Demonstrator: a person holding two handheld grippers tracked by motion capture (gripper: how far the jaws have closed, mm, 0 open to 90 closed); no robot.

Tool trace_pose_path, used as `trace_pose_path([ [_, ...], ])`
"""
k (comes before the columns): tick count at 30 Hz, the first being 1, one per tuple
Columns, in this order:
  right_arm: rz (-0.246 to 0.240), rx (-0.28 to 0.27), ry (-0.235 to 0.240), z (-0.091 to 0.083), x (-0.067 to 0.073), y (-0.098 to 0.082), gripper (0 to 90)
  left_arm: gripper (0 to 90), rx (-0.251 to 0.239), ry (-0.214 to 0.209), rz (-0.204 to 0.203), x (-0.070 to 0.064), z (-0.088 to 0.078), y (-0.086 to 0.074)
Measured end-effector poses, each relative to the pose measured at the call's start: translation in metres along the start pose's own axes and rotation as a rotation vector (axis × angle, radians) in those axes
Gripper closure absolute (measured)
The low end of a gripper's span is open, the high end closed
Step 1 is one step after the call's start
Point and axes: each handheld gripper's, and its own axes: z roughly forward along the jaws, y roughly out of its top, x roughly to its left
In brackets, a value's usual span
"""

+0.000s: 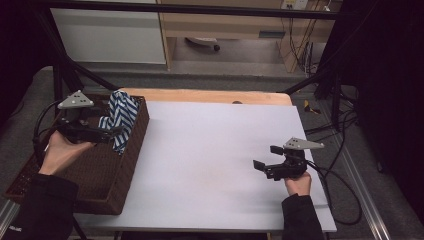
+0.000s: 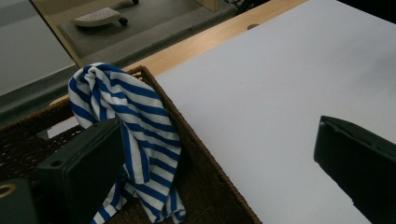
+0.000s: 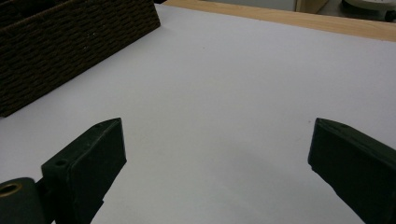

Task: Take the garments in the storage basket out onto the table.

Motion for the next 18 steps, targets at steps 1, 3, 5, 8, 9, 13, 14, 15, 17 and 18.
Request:
trace_pose_path([
  [1,0.000,0.000,0.000,0.000,0.000,0.000,4.5,1.7,-0.002,0.002,-0.005,0.001,0.002,0.000],
  [3,-0.001,0.000,0.002,0.000,0.000,0.000,4.5,1.7,0.003,0.006,-0.009,0.004,0.004,0.001],
  [5,-0.001,0.000,0.001,0.000,0.000,0.000,4.5,1.7,0.009,0.008,-0.015,0.006,0.008,0.001],
  [8,-0.003,0.003,0.001,0.001,0.000,0.000,4.5,1.7,0.008,0.013,-0.023,0.009,0.012,0.002],
  [9,0.000,0.004,0.001,0.001,0.000,0.000,4.5,1.7,0.004,0.017,-0.022,0.010,0.013,0.002],
  [13,0.000,0.005,0.000,0.001,0.000,0.000,4.5,1.6,-0.003,0.021,-0.030,0.014,0.018,0.003],
  [14,-0.001,0.005,0.002,0.002,0.000,0.000,4.5,1.7,-0.005,0.020,-0.036,0.015,0.019,0.003],
  [15,-0.001,0.004,0.002,0.002,0.000,0.000,4.5,1.7,-0.002,0.025,-0.038,0.016,0.020,0.003],
  [17,-0.001,0.005,0.000,0.002,0.000,0.000,4.5,1.7,-0.003,0.034,-0.044,0.018,0.023,0.003],
  [18,-0.001,0.005,0.001,0.002,0.000,0.000,4.5,1.6,-0.003,0.039,-0.047,0.019,0.025,0.003],
])
